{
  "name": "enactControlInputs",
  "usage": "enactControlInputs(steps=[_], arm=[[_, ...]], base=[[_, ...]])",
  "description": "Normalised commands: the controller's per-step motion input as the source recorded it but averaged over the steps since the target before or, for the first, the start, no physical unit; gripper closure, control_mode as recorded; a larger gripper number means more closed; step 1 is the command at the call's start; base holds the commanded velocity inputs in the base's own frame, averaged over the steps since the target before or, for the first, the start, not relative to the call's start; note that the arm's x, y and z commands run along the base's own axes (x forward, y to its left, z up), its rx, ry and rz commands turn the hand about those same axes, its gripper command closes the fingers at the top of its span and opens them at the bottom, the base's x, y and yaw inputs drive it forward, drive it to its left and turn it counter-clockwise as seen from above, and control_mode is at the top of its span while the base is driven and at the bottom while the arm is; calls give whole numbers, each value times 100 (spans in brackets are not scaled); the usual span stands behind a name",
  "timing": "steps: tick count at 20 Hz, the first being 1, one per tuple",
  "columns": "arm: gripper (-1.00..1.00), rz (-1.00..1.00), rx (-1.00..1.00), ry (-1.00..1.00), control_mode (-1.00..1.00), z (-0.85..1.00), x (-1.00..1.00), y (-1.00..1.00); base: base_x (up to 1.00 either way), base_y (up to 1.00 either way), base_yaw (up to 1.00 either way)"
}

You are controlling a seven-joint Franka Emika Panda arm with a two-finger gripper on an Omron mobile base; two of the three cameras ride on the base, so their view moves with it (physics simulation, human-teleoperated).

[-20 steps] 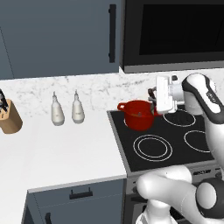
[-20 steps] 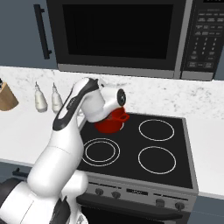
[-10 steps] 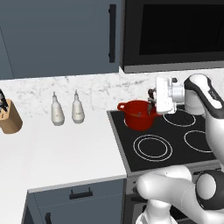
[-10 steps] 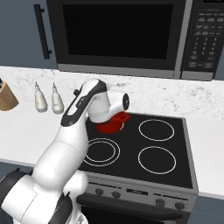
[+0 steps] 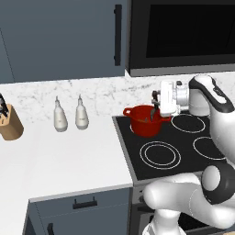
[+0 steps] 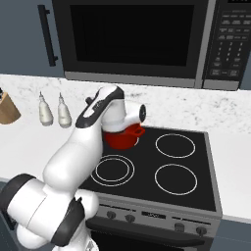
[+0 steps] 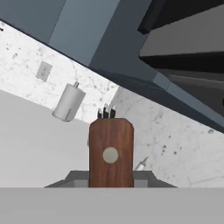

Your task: Put the potato and avocado in the pot. Retrieve the spatula and lightly stir the vegetables in the pot.

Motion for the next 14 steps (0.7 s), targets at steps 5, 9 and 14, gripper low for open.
enactControlInputs(steps=[5,9,14], arm=[[100,5,7,1,-100,-14,7,-16],[100,6,2,0,-100,-30,-5,-6],[100,0,0,4,-100,-13,18,0]], base=[[0,0,0],[0,0,0],[0,0,0]])
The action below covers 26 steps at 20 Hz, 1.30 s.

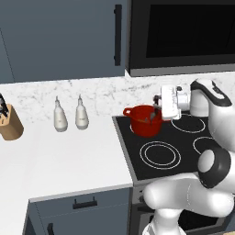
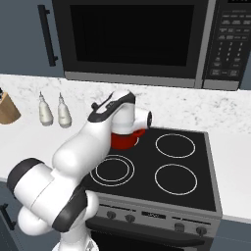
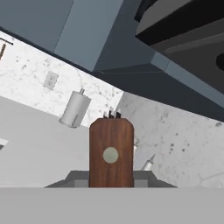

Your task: Put the potato and avocado in the pot. Retrieve the spatula and lightly stir the vegetables in the pot.

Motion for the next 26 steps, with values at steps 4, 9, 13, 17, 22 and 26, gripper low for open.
enactControlInputs(steps=[4,9,13,17,22,26], arm=[[100,0,1,0,-100,8,8,-1],[100,1,1,0,-100,17,12,-7],[100,1,0,1,-100,-1,42,-8],[100,1,0,5,-100,-16,46,-8],[100,3,0,6,-100,-33,26,-4],[100,5,0,5,-100,-28,24,0]], base=[[0,0,0],[0,0,0],[0,0,0],[0,0,0],[0,0,0],[0,0,0]])
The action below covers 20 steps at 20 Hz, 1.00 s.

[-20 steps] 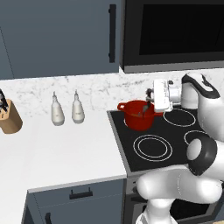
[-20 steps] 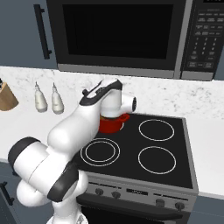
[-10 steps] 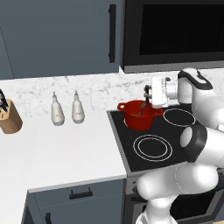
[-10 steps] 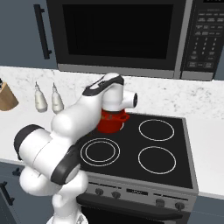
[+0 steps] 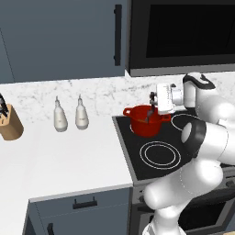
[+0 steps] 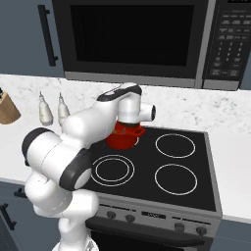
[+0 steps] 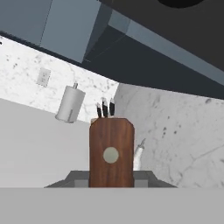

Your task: Put the potato and avocado in the pot. Retrieve the spatula and lightly stir the vegetables in the pot.

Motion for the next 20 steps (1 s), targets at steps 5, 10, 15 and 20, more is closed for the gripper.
enactControlInputs(steps=[5,10,15,20], arm=[[100,5,2,0,-100,-6,11,-1],[100,6,4,-1,-100,1,24,-3],[100,7,4,0,-100,0,50,-10],[100,9,1,0,-100,-4,37,-14]], base=[[0,0,0],[0,0,0],[0,0,0],[0,0,0]])
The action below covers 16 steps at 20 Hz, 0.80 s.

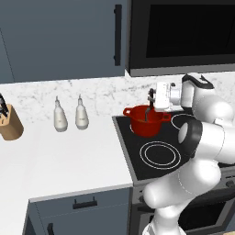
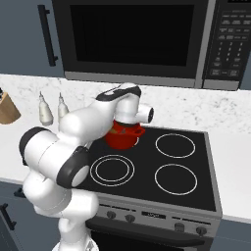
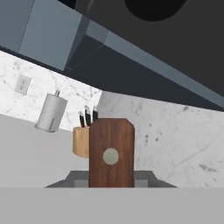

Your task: Put the potato and avocado in the pot. Retrieve the spatula and lightly stir the vegetables in the pot.

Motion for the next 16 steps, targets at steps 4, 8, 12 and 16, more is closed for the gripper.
enactControlInputs(steps=[4,8,12,16], arm=[[100,11,0,7,-100,-38,41,-15],[100,11,0,4,-100,-46,26,-16],[100,14,0,0,-100,-55,2,-2],[100,14,4,0,-100,-27,18,-1]], base=[[0,0,0],[0,0,0],[0,0,0],[0,0,0]])
